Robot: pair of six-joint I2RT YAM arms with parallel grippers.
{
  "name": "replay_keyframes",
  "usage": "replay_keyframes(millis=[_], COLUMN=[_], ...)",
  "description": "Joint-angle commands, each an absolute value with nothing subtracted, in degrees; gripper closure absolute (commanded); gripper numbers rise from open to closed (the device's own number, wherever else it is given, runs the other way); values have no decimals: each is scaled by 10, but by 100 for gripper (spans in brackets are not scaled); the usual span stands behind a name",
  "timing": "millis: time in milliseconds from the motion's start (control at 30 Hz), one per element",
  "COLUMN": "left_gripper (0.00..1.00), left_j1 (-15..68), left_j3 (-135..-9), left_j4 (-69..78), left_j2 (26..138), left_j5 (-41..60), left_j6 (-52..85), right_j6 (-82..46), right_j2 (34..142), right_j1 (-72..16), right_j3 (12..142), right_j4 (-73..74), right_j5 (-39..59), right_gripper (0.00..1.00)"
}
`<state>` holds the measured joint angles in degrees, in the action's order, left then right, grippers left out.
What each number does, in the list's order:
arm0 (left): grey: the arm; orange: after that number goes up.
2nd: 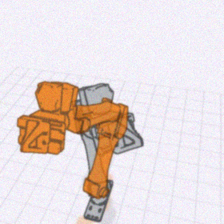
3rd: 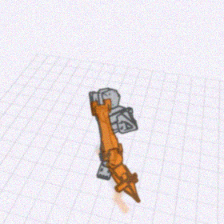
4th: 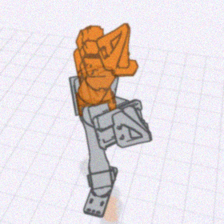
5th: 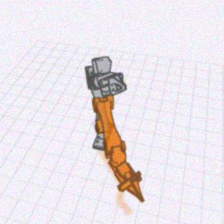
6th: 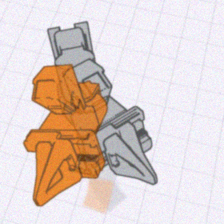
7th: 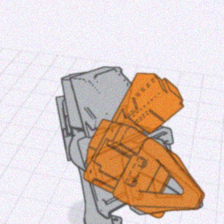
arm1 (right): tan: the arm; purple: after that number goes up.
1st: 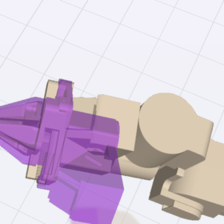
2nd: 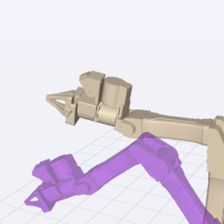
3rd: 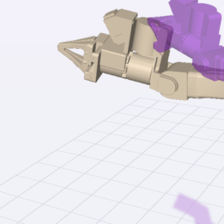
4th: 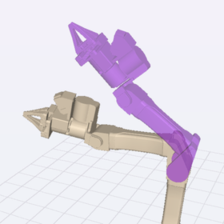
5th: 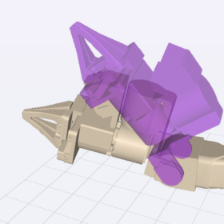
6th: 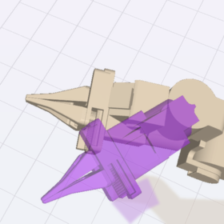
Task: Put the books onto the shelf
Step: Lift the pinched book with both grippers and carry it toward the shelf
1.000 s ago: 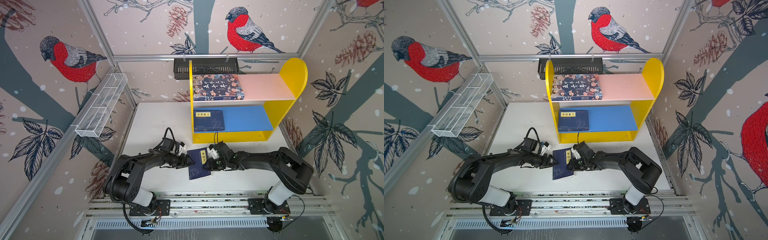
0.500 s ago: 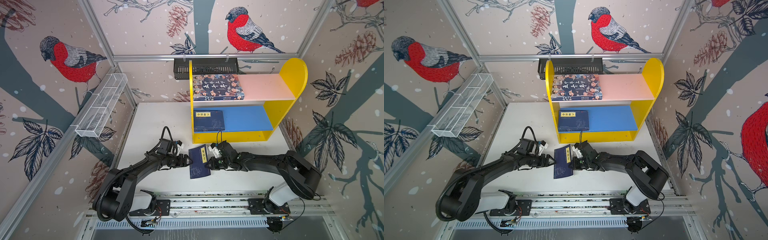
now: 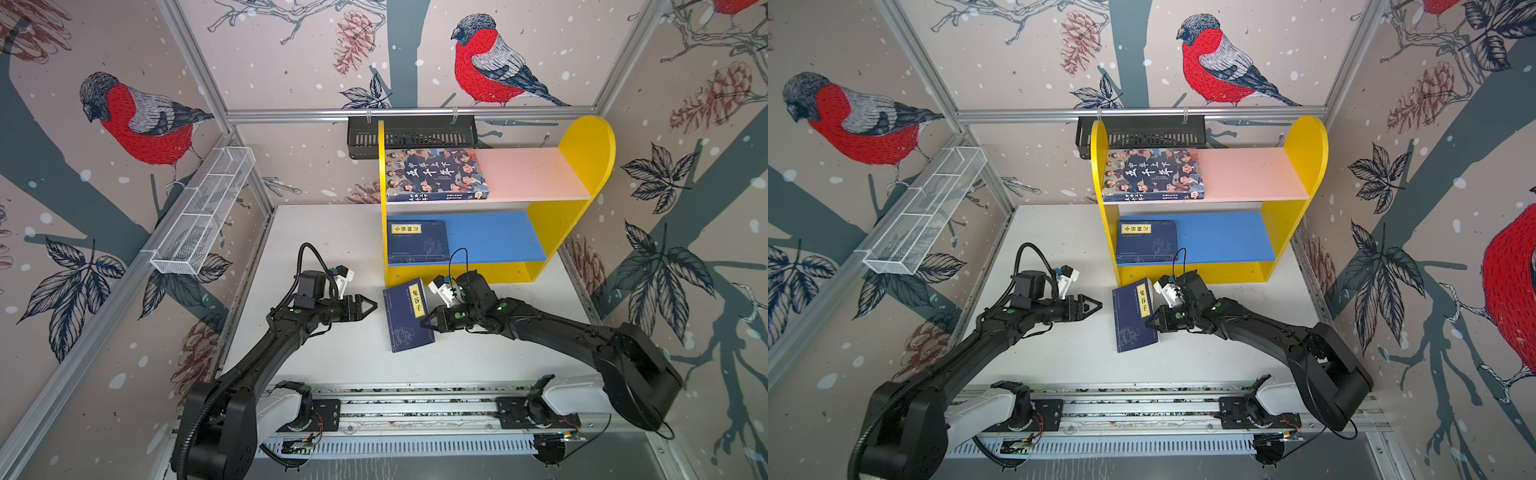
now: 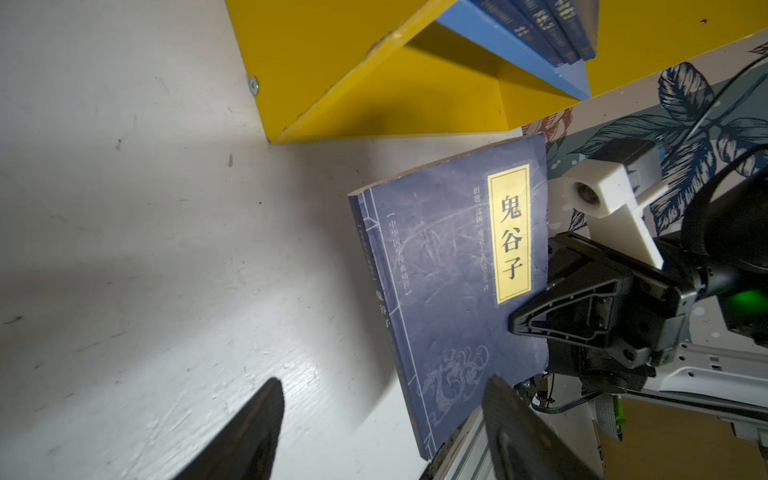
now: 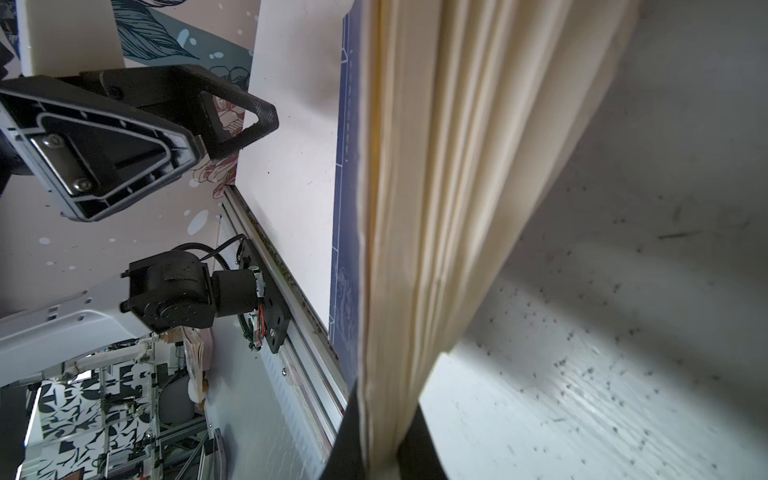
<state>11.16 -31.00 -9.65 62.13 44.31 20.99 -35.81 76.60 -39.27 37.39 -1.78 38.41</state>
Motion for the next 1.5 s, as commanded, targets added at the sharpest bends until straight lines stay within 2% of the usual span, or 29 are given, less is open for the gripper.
replay_keyframes(millis=[0,267,533,667,867,967,1067,1167,1400,1433,1467], left_gripper=[23,21,16,15,15,18,29,50,97,100,100], left_j1=[105,92,85,97,151,156,156,157,157,157,157], left_j3=[-314,-315,-260,-237,-280,-279,-263,-251,-261,-261,-264], left_j4=[-91,-78,-4,116,140,186,253,293,290,287,284], left_j2=[600,570,505,525,561,578,581,579,588,589,590], left_j5=[469,521,586,646,654,654,659,654,647,645,643], left_j6=[208,214,270,374,347,387,440,467,488,488,486], right_j6=[-318,-280,-253,-247,-235,-221,-218,-225,-225,-226,-226], right_j2=[750,701,676,680,690,695,696,700,715,715,715], right_j1=[-379,-361,-349,-350,-360,-368,-370,-374,-384,-384,-384], right_j3=[383,403,426,438,458,464,462,459,453,453,452], right_j4=[-41,-80,-118,-109,-117,-138,-139,-122,-104,-101,-100], right_j5=[429,475,505,559,591,592,595,602,604,603,599], right_gripper=[100,99,99,100,99,99,97,92,89,86,76])
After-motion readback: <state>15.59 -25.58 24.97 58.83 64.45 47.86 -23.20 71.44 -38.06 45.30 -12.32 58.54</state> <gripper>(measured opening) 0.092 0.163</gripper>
